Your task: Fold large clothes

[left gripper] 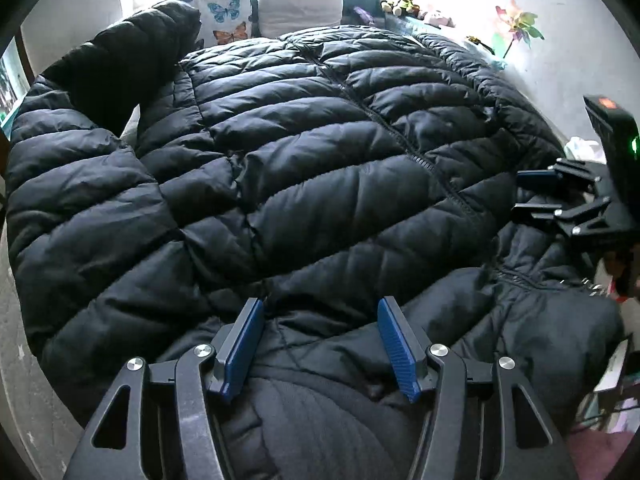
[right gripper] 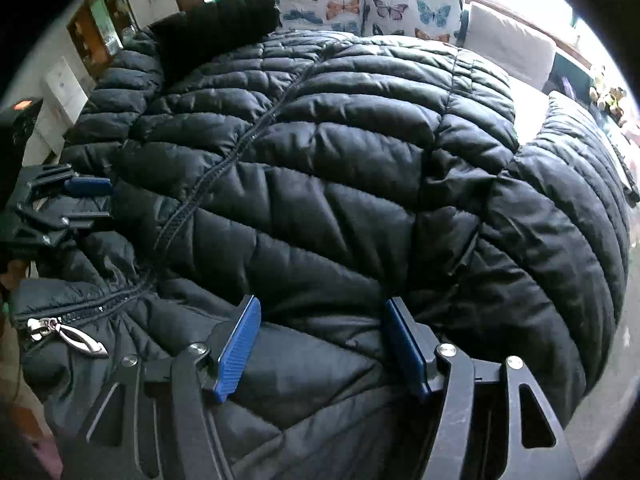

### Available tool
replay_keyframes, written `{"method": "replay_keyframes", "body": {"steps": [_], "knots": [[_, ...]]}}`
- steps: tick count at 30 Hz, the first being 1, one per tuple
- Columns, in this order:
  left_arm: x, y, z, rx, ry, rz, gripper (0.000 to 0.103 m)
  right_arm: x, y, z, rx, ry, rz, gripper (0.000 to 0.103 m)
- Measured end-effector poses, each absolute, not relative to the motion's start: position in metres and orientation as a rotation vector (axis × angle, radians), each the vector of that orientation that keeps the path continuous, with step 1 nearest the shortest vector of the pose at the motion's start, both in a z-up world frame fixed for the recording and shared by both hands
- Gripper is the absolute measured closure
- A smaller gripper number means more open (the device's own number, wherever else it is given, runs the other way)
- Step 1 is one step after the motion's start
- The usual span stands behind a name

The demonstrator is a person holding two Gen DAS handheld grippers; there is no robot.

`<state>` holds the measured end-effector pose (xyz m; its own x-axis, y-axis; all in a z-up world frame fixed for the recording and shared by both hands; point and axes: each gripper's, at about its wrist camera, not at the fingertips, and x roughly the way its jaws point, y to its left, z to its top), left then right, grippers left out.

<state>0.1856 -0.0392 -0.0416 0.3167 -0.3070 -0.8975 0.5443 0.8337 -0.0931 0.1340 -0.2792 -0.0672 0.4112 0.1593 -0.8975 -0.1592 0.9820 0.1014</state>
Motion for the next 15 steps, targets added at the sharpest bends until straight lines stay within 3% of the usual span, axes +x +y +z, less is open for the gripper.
{"method": "replay_keyframes", "body": {"steps": [7, 15], "knots": [[0.232, -0.036, 0.004, 0.181, 1.083, -0.546, 0.038, 0.136, -0.277, -0.069, -0.006, 1.144, 0.211, 0.030], [0.351, -0.029, 0.022, 0.090, 1.131, -0.422, 0.036, 0.134, -0.278, -0.067, 0.001, 1.137, 0.214, 0.028]]}}
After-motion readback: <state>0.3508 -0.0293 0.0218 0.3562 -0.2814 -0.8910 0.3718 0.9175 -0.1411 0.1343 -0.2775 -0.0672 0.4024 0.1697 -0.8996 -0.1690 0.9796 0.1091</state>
